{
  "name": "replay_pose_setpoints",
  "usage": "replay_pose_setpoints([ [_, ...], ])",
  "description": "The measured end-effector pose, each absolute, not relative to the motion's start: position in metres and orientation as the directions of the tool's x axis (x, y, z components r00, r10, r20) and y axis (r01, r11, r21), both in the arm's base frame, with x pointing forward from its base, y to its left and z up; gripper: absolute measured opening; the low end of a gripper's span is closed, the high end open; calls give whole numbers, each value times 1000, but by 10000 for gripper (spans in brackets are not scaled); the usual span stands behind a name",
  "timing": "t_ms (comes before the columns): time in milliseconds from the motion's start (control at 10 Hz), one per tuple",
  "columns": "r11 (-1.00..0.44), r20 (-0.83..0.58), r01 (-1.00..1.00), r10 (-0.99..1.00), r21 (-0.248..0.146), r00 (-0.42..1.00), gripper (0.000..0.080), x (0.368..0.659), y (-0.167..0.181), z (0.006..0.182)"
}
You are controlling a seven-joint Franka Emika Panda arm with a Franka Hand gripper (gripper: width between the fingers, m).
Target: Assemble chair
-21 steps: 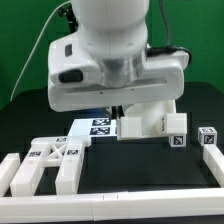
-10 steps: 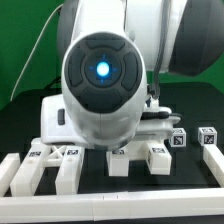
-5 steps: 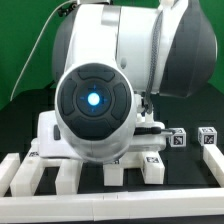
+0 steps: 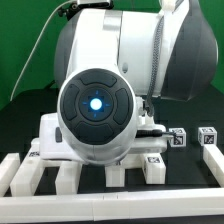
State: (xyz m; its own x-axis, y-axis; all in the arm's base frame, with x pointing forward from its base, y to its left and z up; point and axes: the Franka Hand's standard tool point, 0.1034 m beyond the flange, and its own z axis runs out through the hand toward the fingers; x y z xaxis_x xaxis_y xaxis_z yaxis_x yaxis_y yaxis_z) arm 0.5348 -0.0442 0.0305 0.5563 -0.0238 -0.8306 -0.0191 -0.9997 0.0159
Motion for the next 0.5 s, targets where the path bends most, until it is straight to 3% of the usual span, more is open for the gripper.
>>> replay_pose_setpoints([
  [300, -1000, -829, -19, -24, 16, 559, 56, 535, -45, 30],
  [500, -1000, -828, -20, -25, 17, 560, 421, 535, -46, 30],
])
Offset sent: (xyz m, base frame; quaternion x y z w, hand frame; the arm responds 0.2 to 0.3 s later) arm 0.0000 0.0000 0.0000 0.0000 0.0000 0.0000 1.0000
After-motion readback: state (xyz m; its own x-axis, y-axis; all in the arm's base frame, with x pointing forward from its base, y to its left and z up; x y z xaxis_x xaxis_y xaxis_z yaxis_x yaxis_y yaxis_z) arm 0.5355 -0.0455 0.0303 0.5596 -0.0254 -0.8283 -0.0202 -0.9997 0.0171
